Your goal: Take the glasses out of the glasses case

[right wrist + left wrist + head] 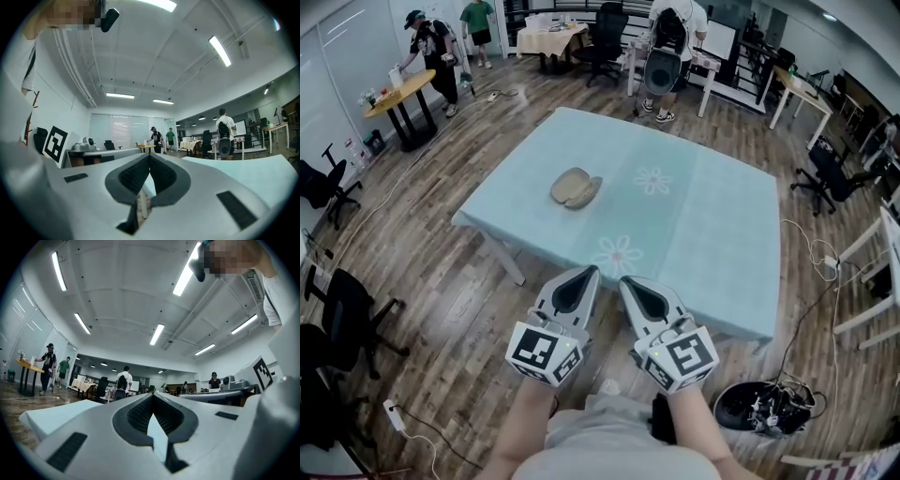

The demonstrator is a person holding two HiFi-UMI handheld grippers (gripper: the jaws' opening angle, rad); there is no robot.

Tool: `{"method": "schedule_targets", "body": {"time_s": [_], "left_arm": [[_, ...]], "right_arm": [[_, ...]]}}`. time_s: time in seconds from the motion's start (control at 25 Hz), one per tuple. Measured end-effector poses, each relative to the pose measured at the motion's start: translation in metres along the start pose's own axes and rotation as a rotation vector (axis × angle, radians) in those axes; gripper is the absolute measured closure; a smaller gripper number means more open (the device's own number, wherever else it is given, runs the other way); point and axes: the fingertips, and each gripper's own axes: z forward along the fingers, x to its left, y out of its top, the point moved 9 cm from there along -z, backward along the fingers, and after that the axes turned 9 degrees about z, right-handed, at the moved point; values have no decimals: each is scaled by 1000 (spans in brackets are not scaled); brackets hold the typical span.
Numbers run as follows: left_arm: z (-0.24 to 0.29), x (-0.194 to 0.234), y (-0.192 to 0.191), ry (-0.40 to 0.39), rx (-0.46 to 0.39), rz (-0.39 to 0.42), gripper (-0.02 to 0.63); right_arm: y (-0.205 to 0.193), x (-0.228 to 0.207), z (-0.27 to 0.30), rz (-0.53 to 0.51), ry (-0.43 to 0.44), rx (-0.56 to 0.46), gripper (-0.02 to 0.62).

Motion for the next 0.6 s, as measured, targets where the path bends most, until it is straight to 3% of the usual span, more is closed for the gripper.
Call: {"method": "schedule_targets", "body": {"time_s": [0.6], "left_arm": [[29,29,-7,53,2,11,598]], "right_arm": [[6,-24,36,-17,38,10,588]]}}
